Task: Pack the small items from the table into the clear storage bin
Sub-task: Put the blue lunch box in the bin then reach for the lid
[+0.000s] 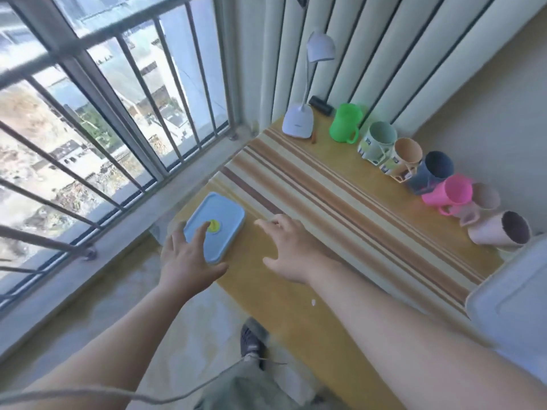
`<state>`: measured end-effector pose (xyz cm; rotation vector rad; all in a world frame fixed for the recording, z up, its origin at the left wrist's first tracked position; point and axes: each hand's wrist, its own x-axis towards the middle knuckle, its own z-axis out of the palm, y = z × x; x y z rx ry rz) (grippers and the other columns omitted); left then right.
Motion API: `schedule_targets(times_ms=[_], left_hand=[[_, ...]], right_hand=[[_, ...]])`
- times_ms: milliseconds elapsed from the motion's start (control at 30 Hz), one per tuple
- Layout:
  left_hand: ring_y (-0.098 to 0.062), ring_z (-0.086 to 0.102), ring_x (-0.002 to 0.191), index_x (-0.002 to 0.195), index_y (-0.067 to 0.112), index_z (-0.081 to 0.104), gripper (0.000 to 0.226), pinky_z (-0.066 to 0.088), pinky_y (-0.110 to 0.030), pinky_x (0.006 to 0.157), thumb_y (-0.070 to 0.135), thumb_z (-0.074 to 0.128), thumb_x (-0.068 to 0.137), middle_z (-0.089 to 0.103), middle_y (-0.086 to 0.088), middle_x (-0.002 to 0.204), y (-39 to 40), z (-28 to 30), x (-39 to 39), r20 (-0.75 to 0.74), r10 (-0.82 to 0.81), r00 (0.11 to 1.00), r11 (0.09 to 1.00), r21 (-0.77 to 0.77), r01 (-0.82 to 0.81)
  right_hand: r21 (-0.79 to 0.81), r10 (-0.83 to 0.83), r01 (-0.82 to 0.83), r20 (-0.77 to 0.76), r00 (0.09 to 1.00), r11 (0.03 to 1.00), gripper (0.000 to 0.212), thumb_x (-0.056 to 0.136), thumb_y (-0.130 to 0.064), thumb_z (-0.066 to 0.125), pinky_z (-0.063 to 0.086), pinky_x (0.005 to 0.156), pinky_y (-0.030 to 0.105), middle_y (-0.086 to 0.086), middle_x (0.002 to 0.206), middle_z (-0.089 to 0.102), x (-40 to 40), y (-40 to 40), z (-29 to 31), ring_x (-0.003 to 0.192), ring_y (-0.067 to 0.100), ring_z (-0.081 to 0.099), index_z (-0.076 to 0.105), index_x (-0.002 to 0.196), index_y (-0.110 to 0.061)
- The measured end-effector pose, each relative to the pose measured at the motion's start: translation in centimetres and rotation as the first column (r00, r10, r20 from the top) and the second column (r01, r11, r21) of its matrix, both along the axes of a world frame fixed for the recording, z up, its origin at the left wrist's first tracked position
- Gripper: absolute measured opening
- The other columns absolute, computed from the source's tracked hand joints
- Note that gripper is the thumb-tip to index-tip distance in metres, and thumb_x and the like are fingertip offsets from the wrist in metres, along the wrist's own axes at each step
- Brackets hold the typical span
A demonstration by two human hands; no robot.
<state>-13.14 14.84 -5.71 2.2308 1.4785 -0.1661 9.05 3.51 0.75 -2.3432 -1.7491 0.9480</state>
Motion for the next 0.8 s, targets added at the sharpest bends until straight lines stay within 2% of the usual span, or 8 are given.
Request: schedule_targets(times_ms=[167,233,367,433,500,567,700,800], left_hand=[[-0.038,0.006,0.154,0.16,0.043,0.005,0.122,0.018,-0.051,0.124,0.083,0.066,0.063,-0.001,-0.011,0.168,2.7,-2.1,0.5,-0.09,0.003,0.996,0.999,-0.048,-0.008],[-0.04,0.011,0.152,0.159,0.043,0.004,0.123,0.027,-0.051,0.121,0.08,0.07,0.062,0.0,-0.011,0.166,3.2,-2.8,0.8,-0.096,-0.013,0.995,0.997,-0.08,0.006],[-0.039,0.021,0.141,0.154,0.05,0.007,0.121,0.045,-0.051,0.105,0.057,0.079,0.058,0.007,-0.005,0.158,3.5,-3.5,1.2,-0.043,-0.025,0.999,0.991,-0.131,0.019],[-0.039,0.023,0.14,0.155,0.051,0.013,0.12,0.045,-0.051,0.107,0.049,0.08,0.055,0.01,-0.005,0.159,3.9,-3.7,0.9,0.016,-0.2,0.98,0.972,-0.122,0.2],[-0.041,0.026,0.138,0.158,0.045,0.022,0.118,0.041,-0.05,0.11,0.041,0.079,0.055,0.016,-0.01,0.16,4.5,-3.8,0.7,0.073,-0.443,0.894,0.89,-0.087,0.448],[-0.042,0.026,0.139,0.16,0.04,0.026,0.116,0.037,-0.049,0.112,0.036,0.078,0.056,0.019,-0.012,0.159,4.7,-3.9,0.8,0.101,-0.538,0.837,0.835,-0.07,0.545],[-0.04,0.023,0.146,0.161,0.045,0.009,0.125,0.044,-0.049,0.11,0.033,0.08,0.059,0.007,-0.007,0.16,4.0,-4.4,0.8,0.133,-0.413,0.901,0.886,-0.171,0.432],[-0.043,0.035,0.137,0.159,0.051,0.004,0.125,0.049,-0.052,0.102,0.034,0.081,0.062,0.01,-0.007,0.157,3.7,-4.5,0.9,0.118,-0.381,0.917,0.898,-0.187,0.398]], right_hand=[[-0.046,0.058,-0.058,0.011,0.998,0.997,0.08,0.094,-0.032,0.072,0.046,0.109,0.047,-0.002,0.158,0.03,-0.3,5.6,-2.6,0.145,0.027,0.033,0.029,0.162,-0.036],[-0.062,0.077,-0.076,0.015,0.997,0.995,0.084,0.093,-0.029,0.073,0.046,0.11,0.048,-0.001,0.16,0.027,-0.4,7.3,-3.5,0.146,0.028,0.032,0.028,0.163,-0.036],[-0.088,0.143,-0.137,0.065,0.988,0.987,0.102,0.087,-0.026,0.078,0.043,0.115,0.046,0.002,0.167,0.014,-0.6,9.6,-5.6,0.15,0.031,0.026,0.016,0.167,-0.039],[-0.14,0.212,-0.193,0.138,0.967,0.971,0.116,0.083,-0.036,0.083,0.04,0.118,0.048,0.004,0.17,0.002,-0.6,10.3,-6.6,0.151,0.036,0.021,0.004,0.167,-0.042],[-0.221,0.331,-0.285,0.21,0.92,0.933,0.134,0.074,-0.056,0.088,0.036,0.12,0.053,0.006,0.172,-0.009,-0.3,10.3,-7.3,0.152,0.041,0.016,-0.007,0.166,-0.042],[-0.281,0.379,-0.32,0.185,0.907,0.905,0.143,0.067,-0.069,0.087,0.033,0.122,0.055,0.003,0.174,-0.013,0.2,9.6,-7.9,0.156,0.042,0.012,-0.013,0.165,-0.042],[-0.281,0.312,-0.273,0.108,0.944,0.92,0.148,0.064,-0.075,0.086,0.036,0.121,0.056,-0.002,0.174,-0.01,1.0,6.6,-9.0,0.155,0.037,0.019,-0.02,0.163,-0.041],[-0.214,0.276,-0.244,0.138,0.951,0.946,0.144,0.07,-0.055,0.09,0.045,0.111,0.05,0.005,0.169,-0.004,0.3,4.9,-9.7,0.146,0.036,0.029,-0.02,0.162,-0.042]])
